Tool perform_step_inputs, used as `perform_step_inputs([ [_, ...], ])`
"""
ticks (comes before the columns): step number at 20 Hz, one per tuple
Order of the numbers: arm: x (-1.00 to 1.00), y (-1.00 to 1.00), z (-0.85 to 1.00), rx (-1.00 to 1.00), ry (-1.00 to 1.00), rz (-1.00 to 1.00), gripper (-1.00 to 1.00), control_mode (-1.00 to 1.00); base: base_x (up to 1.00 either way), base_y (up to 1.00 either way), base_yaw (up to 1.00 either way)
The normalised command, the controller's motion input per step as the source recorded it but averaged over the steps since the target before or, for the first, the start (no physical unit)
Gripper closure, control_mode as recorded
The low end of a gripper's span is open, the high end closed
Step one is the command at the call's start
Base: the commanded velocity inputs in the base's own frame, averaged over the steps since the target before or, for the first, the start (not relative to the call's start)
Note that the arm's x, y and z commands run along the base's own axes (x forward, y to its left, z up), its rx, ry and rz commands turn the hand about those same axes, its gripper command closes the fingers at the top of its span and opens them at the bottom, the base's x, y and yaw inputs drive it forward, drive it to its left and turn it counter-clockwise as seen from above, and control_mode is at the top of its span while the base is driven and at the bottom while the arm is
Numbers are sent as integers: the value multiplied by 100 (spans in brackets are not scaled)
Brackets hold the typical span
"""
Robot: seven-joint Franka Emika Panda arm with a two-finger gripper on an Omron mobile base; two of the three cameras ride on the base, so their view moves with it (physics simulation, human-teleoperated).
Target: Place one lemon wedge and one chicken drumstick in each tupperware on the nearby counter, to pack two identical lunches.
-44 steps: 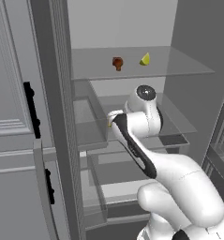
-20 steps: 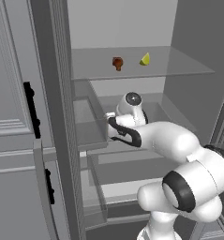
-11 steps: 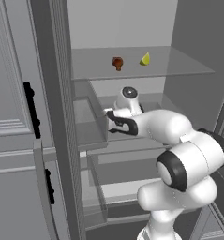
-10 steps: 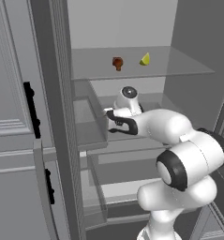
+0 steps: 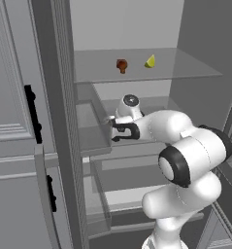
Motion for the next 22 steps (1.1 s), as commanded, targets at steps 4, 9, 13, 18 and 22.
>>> perform_step_inputs([
  [4, 4, 3, -8, -1, 1, 0, -100, -100, 0, 0, 0],
  [9, 24, 5, 0, -2, 4, 0, -100, -100, 0, 0, 0],
  [13, 34, 4, 0, -4, 8, 0, -100, -100, 0, 0, 0],
  [18, 6, 1, -5, -2, 2, 0, -100, -100, 0, 0, 0],
  [22, 0, 0, -16, 0, 0, 0, -100, -100, 0, 0, 0],
])
